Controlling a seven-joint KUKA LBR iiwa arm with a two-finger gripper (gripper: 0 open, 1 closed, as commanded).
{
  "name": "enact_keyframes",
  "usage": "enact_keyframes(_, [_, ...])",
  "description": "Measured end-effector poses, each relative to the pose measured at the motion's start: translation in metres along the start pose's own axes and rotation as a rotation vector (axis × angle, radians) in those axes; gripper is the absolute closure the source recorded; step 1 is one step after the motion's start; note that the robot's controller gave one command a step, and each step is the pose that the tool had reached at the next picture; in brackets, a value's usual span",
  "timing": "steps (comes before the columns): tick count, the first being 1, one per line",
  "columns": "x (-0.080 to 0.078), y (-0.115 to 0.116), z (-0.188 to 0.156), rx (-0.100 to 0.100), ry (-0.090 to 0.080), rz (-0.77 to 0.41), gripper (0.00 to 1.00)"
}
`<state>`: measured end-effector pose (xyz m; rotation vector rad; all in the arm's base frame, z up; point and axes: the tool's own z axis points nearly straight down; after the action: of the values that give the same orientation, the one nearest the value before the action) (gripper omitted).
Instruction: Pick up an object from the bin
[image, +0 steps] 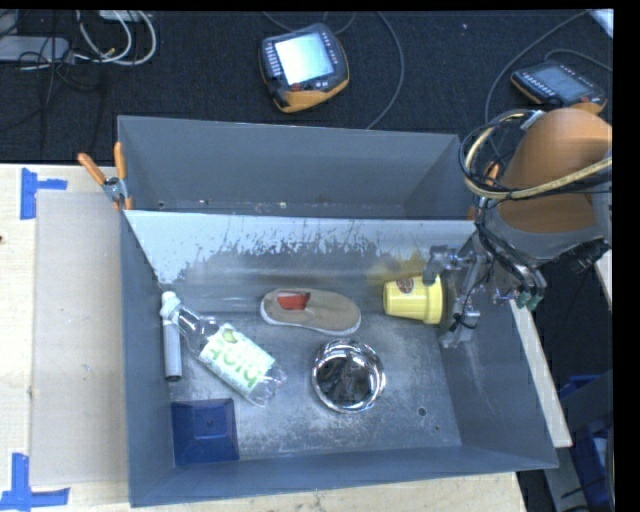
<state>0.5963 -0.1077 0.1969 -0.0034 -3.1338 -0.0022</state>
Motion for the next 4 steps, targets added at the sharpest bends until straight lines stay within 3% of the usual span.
enact_keyframes(1, [-0.012, -0.050, 0.011, 0.001, -0.001, -0.204, 0.00])
enact_keyframes(2, [-0.003, -0.033, 0.037, 0.000, 0.002, 0.101, 0.00])
enact_keyframes(3, [-0.020, -0.018, 0.087, -0.002, -0.016, -0.040, 0.00])
enact_keyframes(4, [-0.034, -0.015, 0.106, 0.003, -0.039, -0.159, 0.00])
